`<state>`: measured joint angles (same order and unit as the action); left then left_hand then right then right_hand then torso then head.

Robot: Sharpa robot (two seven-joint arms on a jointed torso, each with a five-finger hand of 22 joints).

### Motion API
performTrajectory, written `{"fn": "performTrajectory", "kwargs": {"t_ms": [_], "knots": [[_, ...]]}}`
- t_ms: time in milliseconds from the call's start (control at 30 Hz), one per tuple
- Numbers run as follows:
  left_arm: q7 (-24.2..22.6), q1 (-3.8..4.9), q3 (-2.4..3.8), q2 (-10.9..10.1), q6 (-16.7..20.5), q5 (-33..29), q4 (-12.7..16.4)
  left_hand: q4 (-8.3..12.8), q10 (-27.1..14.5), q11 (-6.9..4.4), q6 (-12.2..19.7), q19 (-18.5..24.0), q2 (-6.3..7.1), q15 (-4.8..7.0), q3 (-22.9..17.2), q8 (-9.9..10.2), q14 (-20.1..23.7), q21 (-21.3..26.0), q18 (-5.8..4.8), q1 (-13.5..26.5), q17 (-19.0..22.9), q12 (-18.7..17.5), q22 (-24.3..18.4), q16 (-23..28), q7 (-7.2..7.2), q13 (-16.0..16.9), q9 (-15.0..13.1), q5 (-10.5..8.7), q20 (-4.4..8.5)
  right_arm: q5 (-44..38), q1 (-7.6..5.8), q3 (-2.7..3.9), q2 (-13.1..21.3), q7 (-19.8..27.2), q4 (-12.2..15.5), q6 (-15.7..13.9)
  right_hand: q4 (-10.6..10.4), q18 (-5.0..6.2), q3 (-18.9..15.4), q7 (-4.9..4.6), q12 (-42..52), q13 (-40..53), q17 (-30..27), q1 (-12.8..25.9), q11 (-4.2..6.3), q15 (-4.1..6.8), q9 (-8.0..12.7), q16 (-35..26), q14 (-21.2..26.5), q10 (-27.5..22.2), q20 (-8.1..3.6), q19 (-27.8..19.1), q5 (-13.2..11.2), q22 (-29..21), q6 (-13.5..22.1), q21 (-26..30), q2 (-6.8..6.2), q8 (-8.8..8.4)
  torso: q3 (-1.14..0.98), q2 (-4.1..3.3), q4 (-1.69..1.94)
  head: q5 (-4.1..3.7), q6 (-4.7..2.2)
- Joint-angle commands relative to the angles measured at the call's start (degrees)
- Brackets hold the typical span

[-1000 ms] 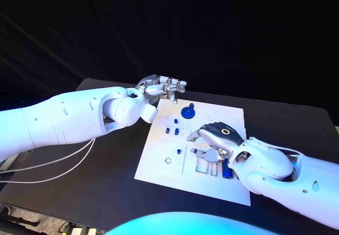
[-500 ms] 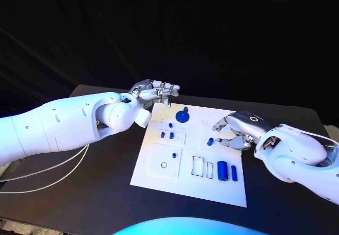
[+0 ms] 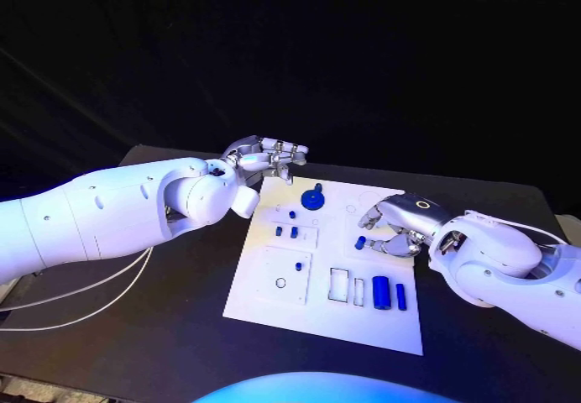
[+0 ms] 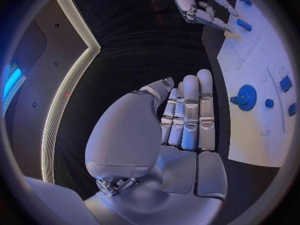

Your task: Assemble the parts on the task board

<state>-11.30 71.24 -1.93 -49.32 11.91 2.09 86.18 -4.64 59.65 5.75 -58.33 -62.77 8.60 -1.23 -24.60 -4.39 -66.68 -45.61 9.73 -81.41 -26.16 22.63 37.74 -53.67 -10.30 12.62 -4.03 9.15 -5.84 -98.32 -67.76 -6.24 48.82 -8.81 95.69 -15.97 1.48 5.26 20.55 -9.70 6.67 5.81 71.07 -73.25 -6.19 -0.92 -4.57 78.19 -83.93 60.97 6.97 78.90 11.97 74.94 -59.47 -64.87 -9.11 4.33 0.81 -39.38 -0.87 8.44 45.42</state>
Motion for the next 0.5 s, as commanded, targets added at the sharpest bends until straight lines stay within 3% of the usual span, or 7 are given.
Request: {"fn": "performTrajectory", "kwargs": {"t_ms": [33,500], "knots": [[-0.3,0.04,0.03,0.0,-1.1,0.0,0.1,0.1,-0.4,0.15,0.3,0.0,0.11,-0.10,0.2,0.1,0.4,0.4,0.82,-0.2,0.1,0.2,-0.1,0.3,-0.03,-0.1,0.0,-0.12,-0.42,-0.8,0.09,-0.10,-0.8,-0.3,-0.7,2.1,0.0,-0.01,-0.5,0.27,0.5,-0.1,0.1,-0.3,0.25,-0.13,0.0,0.4,-2.5,0.5,-0.04,0.2,0.2,2.4,-0.1,-0.1,0.32,-0.27,0.00,0.01,-0.02,0.08,0.13],[-0.3,0.05,0.04,0.0,-1.0,0.0,0.2,0.1,-0.5,0.16,0.4,0.0,0.09,-0.10,0.3,0.1,0.4,0.4,0.82,-0.1,0.1,0.2,-0.1,0.3,-0.03,-0.1,0.0,-0.12,-0.43,-1.1,0.43,-0.32,-2.7,-0.4,-2.1,3.2,-0.2,-0.34,0.4,1.19,2.1,-0.2,1.0,-1.5,1.22,0.65,-0.4,1.3,-2.8,4.0,-0.63,1.1,-0.5,3.4,-2.4,-1.7,2.20,0.56,-0.01,0.02,-0.05,0.37,0.45]]}}
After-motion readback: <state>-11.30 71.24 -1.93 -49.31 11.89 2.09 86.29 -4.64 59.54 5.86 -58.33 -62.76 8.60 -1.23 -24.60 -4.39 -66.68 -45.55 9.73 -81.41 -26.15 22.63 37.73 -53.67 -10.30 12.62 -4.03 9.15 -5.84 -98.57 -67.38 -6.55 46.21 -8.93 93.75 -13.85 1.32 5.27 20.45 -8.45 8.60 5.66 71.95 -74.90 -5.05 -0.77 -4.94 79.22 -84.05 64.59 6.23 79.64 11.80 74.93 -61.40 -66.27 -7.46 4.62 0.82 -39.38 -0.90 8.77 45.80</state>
